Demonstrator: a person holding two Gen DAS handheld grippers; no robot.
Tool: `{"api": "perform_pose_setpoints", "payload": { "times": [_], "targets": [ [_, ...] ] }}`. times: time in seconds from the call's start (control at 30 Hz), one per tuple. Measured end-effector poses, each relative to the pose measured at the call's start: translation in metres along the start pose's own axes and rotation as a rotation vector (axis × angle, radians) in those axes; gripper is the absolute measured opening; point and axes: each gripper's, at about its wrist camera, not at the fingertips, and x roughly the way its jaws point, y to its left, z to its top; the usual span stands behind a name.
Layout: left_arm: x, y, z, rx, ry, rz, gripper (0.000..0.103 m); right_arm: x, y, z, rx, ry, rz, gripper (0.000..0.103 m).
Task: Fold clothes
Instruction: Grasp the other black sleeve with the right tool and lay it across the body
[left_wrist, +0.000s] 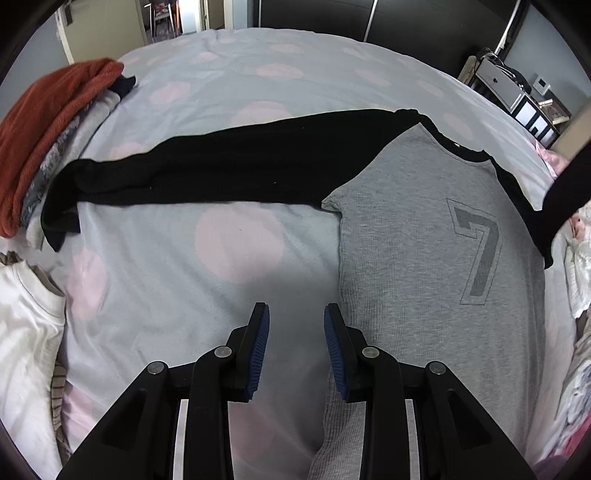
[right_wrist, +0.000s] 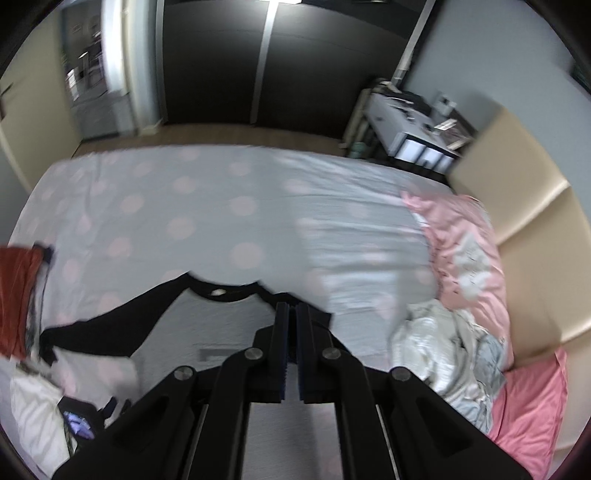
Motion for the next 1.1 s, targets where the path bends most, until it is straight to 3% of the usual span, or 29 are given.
{"api": "perform_pose_setpoints", "payload": {
  "times": [0.33, 0.5, 0.7, 0.9, 1.1],
  "targets": [
    [0.001, 0.015, 0.007, -0.055, -0.018, -0.023, 0.033, 0.071, 0.131, -0.02, -0.196, 0.1, 0.081, 0.004],
    [0.001, 0.025, 0.013, -0.078, -0.05, -0.031, 0.033, 0.115, 0.169, -0.033, -0.216, 0.152, 0.133, 0.004],
    [0.008, 0.047, 0.02, -0.17, -0.049, -0.096, 0.033, 0.169, 0.213, -0.048, -0.237, 0.214, 0.196, 0.004],
    [0.019, 0.055, 0.023, -0.225, -0.042, -0.123, 0.033, 0.206, 0.236, -0.062, -0.232, 0.295, 0.295, 0.005],
    [0.024, 0.056, 0.026, -0.258, -0.064, -0.16, 0.033, 0.207, 0.227, -0.061, -0.228, 0.296, 0.361, 0.009]
  ]
}}
